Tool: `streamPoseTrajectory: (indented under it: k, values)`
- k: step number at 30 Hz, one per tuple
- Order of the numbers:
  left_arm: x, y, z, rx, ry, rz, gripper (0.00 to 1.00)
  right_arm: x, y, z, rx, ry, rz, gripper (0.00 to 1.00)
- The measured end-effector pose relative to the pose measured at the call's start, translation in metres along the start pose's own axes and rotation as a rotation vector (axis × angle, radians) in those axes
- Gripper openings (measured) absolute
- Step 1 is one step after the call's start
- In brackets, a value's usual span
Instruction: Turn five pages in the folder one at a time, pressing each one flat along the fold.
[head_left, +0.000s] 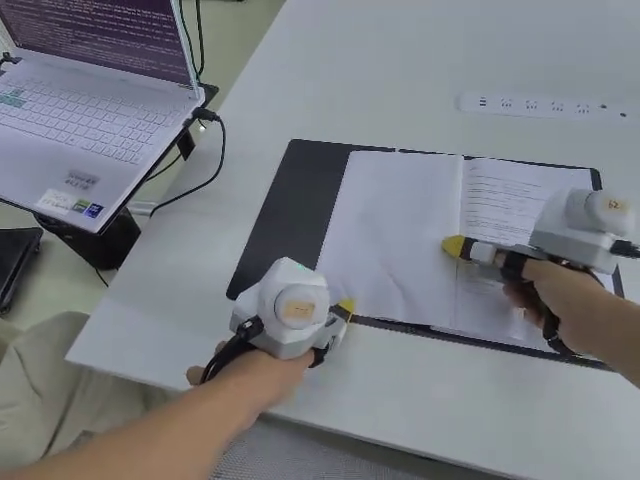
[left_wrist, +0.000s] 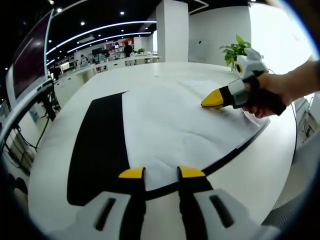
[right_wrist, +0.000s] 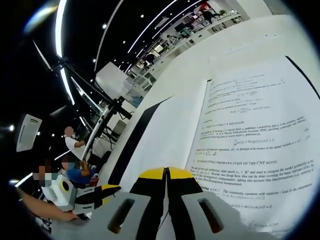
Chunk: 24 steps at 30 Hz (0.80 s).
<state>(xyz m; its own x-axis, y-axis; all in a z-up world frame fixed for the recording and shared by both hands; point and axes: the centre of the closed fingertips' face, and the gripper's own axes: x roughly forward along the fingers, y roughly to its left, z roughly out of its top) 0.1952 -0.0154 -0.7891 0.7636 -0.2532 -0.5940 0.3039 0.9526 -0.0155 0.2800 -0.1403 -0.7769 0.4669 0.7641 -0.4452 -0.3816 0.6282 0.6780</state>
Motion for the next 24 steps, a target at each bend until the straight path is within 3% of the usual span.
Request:
streamPoseTrajectory:
  k: [2,7,24]
  values:
    - [0.0,0.0,0.0,0.002,0.001,0.0,0.24,-0.003,0.004,-0.01,-0.01,0.03,0.01,0.0]
    - [0.0,0.0,0.0,0.002,0.001,-0.001,0.24,-0.012,0.01,-0.03,0.014,0.04,0.022,0.0]
    - [0.0,0.001,0.0,0.003,0.006,-0.005,0.23,-0.044,0.032,-0.079,0.106,0.087,0.057,0.0]
